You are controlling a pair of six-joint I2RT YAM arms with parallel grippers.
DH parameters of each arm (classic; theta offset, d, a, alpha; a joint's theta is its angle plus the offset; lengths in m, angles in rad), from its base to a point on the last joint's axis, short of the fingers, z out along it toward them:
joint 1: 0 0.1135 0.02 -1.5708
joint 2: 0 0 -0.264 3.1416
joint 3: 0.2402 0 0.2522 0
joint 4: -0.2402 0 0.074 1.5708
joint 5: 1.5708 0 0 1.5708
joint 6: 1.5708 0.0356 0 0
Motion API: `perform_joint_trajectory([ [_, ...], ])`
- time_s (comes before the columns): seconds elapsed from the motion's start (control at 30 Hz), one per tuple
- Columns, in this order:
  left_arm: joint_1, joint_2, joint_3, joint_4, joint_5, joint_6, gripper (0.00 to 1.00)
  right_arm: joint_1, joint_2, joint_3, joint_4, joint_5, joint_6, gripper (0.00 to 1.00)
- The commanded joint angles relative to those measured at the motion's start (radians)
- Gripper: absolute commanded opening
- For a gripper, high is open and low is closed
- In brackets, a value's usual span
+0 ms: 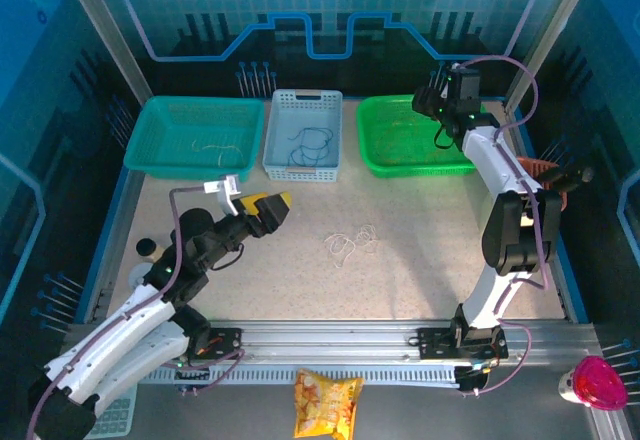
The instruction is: Untangle the cables
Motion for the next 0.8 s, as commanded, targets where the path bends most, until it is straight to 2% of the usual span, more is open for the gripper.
perform_joint_trajectory([
  [0.0, 0.006, 0.009, 0.048, -0.057, 0.004, 0.008, 0.99, -0.007, -0.028, 0.077, -0.068, -0.004, 0.003, 0.79],
  [0.13, 0.006, 0.023, 0.065, -0.084, -0.005, 0.008, 0.99, -0.006, -0.080, 0.081, -0.071, -0.056, 0.032, 0.81],
  [0.3, 0.006, 0.047, 0.086, -0.131, -0.025, 0.013, 0.99, 0.018, -0.170, 0.005, -0.051, -0.152, 0.072, 0.80],
  [0.53, 0.005, 0.095, 0.106, -0.210, -0.054, 0.016, 0.99, 0.107, -0.400, -0.317, 0.031, -0.216, 0.126, 0.78],
  [0.77, 0.007, 0.178, 0.115, -0.268, -0.059, -0.028, 0.99, 0.317, -0.564, -0.649, 0.032, -0.160, 0.113, 0.77],
])
